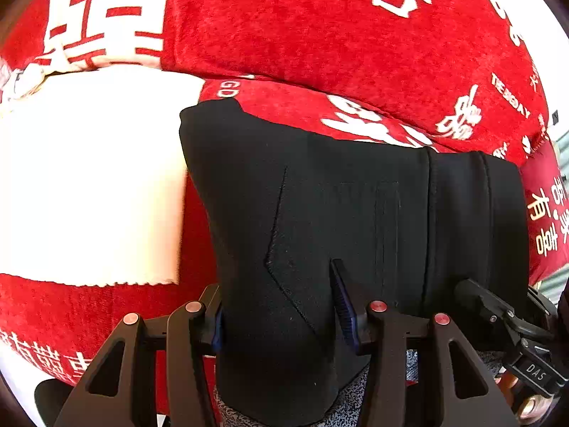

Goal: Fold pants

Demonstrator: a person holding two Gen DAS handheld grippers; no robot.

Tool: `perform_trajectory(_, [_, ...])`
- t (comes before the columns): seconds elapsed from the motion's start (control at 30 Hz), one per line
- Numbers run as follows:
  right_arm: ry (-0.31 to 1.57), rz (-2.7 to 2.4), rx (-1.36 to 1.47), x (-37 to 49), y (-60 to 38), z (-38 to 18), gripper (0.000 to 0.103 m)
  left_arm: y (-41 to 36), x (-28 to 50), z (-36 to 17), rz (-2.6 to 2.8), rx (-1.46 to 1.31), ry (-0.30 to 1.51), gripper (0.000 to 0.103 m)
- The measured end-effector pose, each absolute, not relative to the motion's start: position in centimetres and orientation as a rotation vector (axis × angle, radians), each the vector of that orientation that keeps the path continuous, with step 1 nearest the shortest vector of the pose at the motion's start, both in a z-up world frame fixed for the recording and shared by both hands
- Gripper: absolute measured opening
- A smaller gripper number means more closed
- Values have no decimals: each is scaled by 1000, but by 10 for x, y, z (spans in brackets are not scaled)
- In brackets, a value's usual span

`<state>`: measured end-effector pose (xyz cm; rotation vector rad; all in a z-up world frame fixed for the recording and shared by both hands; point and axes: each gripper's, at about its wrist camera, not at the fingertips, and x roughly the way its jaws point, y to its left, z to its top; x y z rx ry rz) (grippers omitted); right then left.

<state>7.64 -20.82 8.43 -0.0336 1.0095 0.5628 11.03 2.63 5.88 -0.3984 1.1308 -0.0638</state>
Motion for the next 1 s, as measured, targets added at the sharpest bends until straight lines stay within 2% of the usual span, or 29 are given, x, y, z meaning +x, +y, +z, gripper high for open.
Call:
perform_trajectory(0.3, [1092,520,-30,101,-202,47,48,29,128,22,-52,-394,1186,51])
perform_trajectory(0.67, [1127,467,6,117,-213,20,58,36,134,7,-79,-424,1187,62])
perform_trajectory(0.8, [1135,449,16,119,-217,13,68,38,135,3,-77,-422,1187,73])
perform_trajectory(0.9, [1157,436,62,123,-224,8,79,44,134,2,-44,-401,1197,90])
perform_trajectory(1.0, [1185,421,78,124,-229,13,83,52,128,8,-27,-412,1202,90])
